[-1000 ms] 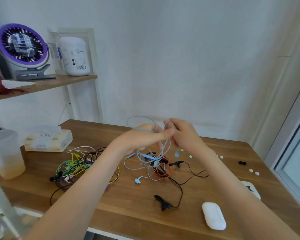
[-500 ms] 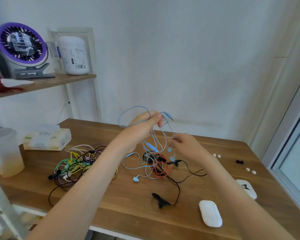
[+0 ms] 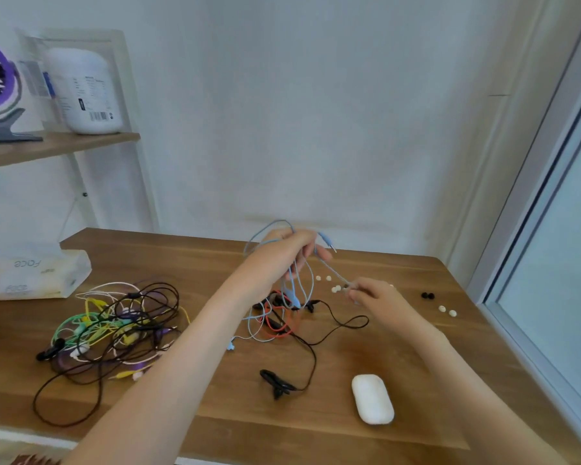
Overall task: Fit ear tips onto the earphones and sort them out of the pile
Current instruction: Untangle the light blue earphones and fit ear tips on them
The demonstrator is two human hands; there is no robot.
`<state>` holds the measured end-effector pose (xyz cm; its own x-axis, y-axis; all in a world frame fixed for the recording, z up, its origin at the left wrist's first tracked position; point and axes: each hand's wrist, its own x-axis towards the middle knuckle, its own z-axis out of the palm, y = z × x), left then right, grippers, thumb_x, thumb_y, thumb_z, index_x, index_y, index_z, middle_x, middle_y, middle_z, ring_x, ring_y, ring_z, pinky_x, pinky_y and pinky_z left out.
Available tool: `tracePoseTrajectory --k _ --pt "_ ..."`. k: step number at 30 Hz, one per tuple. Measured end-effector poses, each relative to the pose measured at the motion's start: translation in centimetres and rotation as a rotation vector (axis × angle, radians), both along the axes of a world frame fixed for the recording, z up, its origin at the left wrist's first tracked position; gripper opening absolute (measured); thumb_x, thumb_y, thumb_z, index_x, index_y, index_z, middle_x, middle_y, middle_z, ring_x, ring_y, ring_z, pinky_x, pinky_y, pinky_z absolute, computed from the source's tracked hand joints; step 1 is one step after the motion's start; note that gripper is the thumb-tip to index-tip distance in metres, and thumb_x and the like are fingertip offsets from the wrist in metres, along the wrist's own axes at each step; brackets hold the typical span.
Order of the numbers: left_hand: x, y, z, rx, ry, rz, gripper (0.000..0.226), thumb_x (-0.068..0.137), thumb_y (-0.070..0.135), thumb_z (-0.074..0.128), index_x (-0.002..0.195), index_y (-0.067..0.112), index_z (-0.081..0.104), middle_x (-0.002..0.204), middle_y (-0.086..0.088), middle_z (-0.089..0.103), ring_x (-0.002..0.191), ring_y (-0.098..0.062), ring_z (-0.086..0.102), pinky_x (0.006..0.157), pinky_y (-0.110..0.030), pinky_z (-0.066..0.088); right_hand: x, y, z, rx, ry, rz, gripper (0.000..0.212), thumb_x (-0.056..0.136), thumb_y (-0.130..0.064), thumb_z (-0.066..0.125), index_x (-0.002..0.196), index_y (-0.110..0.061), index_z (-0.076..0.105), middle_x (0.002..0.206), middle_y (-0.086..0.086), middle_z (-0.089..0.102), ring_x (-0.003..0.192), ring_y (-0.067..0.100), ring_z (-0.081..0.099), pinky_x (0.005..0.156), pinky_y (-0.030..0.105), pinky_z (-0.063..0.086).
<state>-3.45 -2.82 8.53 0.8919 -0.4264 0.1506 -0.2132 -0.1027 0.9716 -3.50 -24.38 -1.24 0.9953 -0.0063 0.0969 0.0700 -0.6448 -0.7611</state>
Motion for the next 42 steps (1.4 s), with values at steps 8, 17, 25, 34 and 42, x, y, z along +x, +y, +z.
tracePoseTrajectory --k 8,17,25,34,42 --pt "1.6 -2.9 -3.8 0.192 0.015 -0.019 0.045 0.101 0.037 0.040 0.062 0.015 0.041 0.075 -0.004 0.073 0.045 -0.010 0.038 0.045 -0.022 0.032 -0.5 2.2 -3.2 0.105 0.142 0.198 0.015 0.096 -0.010 0.053 0.093 -0.013 0.068 0.085 -0.005 0.068 0.082 0.010 0.063 0.082 0.026 0.050" --pt "4.1 -3.5 -10.2 0.543 -0.022 0.171 0.042 0.101 0.031 0.038 0.065 0.016 0.054 0.056 0.006 0.065 0.049 -0.011 0.046 0.054 -0.023 0.039 0.6 0.3 -4.1 0.770 0.104 -0.019 0.026 0.077 0.001 0.049 0.096 0.000 0.066 0.087 0.010 0.065 0.078 0.018 0.063 0.072 0.028 0.052" --pt "4.9 -5.2 -13.9 0.657 -0.261 0.392 0.032 0.100 0.029 0.042 0.072 0.013 0.045 0.061 0.000 0.047 0.056 -0.015 0.047 0.051 -0.029 0.034 0.9 0.9 -5.1 0.664 -0.002 -0.200 0.016 0.097 -0.001 0.044 0.101 -0.007 0.058 0.076 0.006 0.061 0.062 0.011 0.053 0.055 0.019 0.046" --pt "5.4 -5.2 -15.2 0.693 -0.437 0.573 0.039 0.076 0.022 0.073 0.109 0.008 0.060 0.114 -0.013 0.049 0.111 -0.034 0.045 0.093 -0.037 0.036 0.8 1.2 -4.6 0.667 -0.033 -0.216 0.011 0.095 -0.003 0.050 0.103 -0.007 0.057 0.089 0.004 0.073 0.072 0.002 0.066 0.067 0.014 0.050" --pt "4.7 -4.1 -12.9 0.727 -0.373 0.503 0.057 0.090 0.061 0.033 0.065 0.015 0.055 0.078 -0.001 0.057 0.087 -0.019 0.054 0.073 -0.030 0.042 0.7 1.0 -4.6 0.593 -0.128 -0.318 0.005 0.092 -0.013 0.060 0.091 -0.017 0.063 0.089 -0.004 0.070 0.086 0.008 0.065 0.074 0.018 0.049"
